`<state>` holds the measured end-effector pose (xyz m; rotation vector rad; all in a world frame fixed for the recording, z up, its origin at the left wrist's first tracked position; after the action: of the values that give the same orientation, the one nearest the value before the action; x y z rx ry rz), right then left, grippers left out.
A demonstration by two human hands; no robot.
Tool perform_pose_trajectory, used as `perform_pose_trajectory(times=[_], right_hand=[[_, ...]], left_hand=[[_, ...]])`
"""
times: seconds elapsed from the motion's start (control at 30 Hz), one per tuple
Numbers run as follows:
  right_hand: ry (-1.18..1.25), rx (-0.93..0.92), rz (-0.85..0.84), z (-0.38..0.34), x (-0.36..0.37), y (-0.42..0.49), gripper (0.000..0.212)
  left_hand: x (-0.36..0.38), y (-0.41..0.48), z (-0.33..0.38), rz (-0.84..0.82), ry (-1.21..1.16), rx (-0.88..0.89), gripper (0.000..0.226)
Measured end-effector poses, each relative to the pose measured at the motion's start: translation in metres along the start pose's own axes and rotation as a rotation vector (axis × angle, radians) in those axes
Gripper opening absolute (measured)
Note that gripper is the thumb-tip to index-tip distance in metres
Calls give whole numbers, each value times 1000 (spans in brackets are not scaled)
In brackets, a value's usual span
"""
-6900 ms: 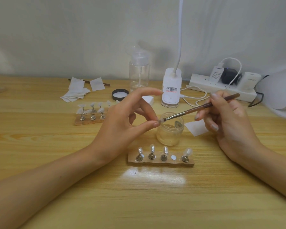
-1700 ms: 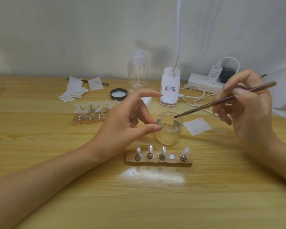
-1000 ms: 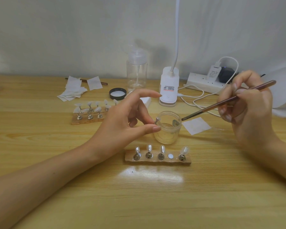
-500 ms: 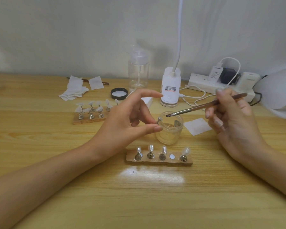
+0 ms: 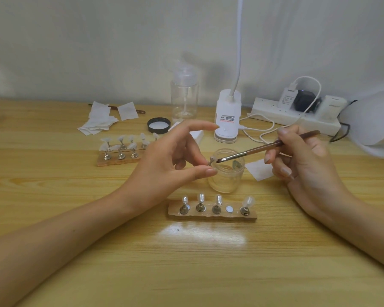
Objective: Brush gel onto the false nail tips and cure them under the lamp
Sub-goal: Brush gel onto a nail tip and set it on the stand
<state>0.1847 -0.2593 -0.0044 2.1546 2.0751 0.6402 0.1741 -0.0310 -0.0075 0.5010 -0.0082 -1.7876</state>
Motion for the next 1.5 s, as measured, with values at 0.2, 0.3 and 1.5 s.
perform_pose_trajectory(times=[0.2,0.3,1.5], right_hand=[[53,-69,-58,-2,2,-1,26],[17,-49,-58,-1,3,-2,24],[2,-73,-19,-1,-4,1,27]], left_hand=[[0,0,0,6,13,5,60],[0,0,0,5,5,0,61],[0,-1,1,63,55,59,55]])
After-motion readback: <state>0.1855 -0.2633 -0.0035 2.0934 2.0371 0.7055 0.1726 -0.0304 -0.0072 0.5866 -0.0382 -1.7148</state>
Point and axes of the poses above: each hand's wrist, its own y-axis towards the middle knuckle, its own x-axis out of the palm, z = x × y, the point moved 2 cm from there along y, towards the middle knuckle, and after that the axes turned 10 degrees about -x, right-handed, at the moved point
